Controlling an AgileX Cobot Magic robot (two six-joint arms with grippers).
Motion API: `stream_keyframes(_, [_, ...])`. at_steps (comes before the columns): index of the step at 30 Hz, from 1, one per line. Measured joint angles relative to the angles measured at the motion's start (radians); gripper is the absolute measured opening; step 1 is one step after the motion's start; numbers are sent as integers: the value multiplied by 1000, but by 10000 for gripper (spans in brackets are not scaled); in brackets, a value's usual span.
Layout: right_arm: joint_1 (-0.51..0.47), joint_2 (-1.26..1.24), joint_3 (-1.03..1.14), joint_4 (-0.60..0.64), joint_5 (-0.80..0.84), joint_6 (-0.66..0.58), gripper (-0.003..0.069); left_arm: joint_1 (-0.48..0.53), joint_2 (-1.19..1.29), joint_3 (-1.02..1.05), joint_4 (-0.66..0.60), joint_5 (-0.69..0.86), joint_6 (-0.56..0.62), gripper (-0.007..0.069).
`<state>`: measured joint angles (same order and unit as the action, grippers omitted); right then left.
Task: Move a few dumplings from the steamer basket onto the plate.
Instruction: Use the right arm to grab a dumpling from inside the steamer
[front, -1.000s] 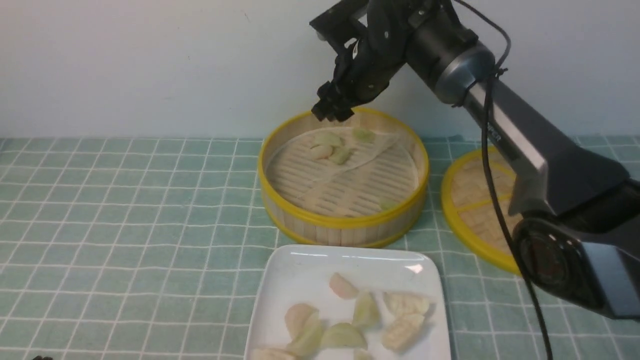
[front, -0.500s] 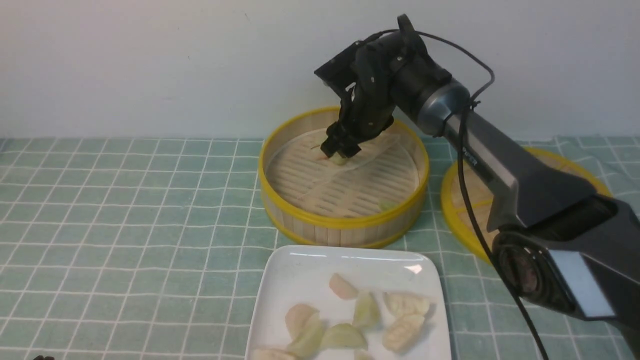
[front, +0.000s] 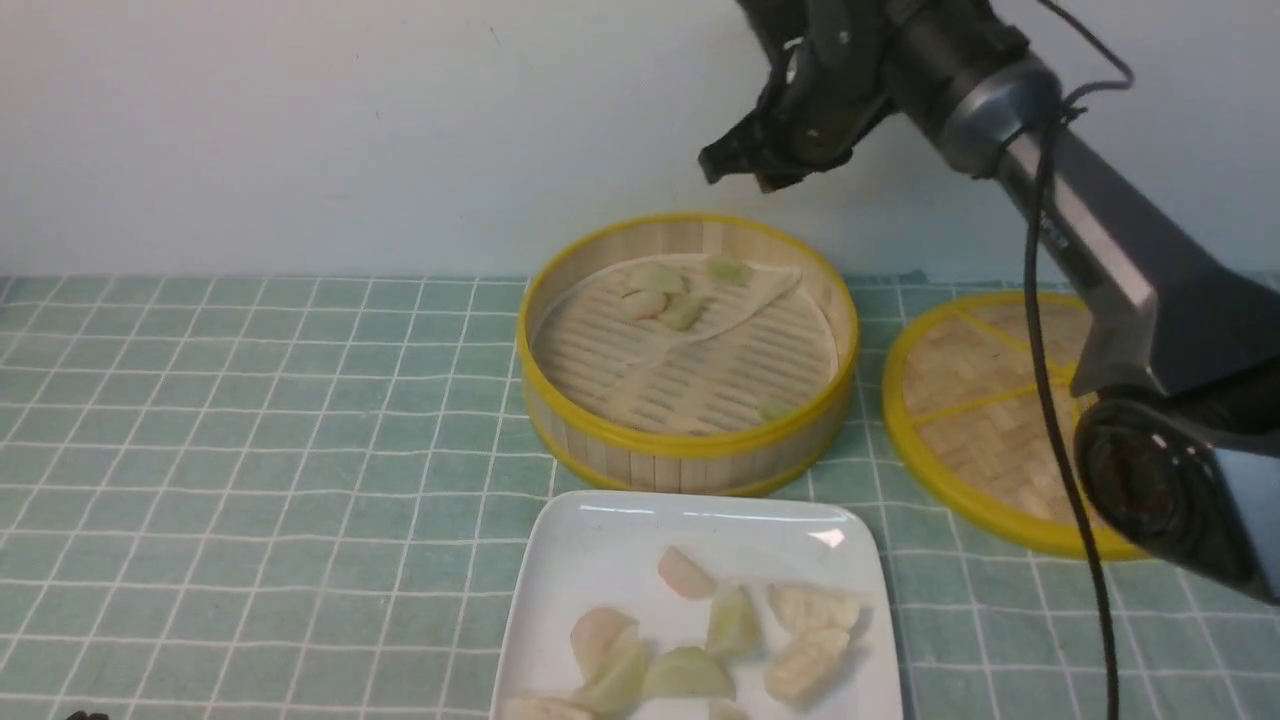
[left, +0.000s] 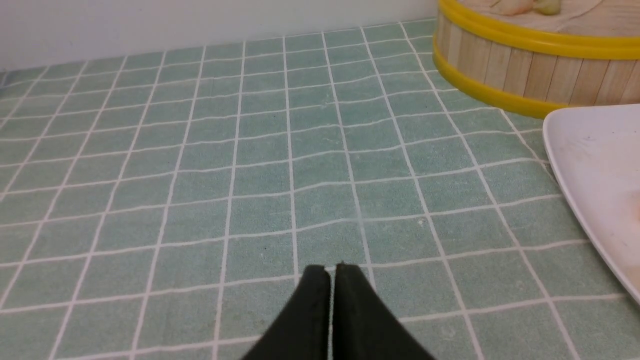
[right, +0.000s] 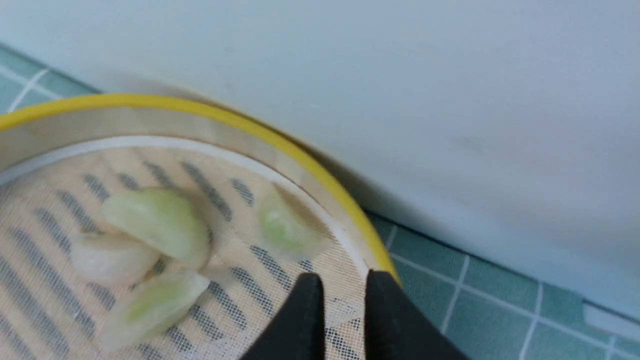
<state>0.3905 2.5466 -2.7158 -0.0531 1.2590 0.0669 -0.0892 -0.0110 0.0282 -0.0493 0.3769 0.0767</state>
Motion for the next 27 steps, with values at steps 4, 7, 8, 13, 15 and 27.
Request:
stream_keyframes(4, [-78,66,0,296,-27,-7,-4,0,0,0,0,0,0,-6])
stream_keyframes(7, [-75,103,1,383,-17,-84,0,0,0,0,0,0,0,-6])
stream_keyframes(8, [-70,116,2,397,-12,-112,14,0,0,0,0,0,0,-6])
stream_keyframes(13, [-52,138,2,431,-11,-186,113,0,0,0,0,0,0,-6])
stream_keyframes(15, [-40,152,2,434,-14,-217,204,0,-1,0,0,0,0,-6])
stream_keyframes(27, [-24,174,2,412,-48,-225,512,0,-1,0,0,0,0,-6])
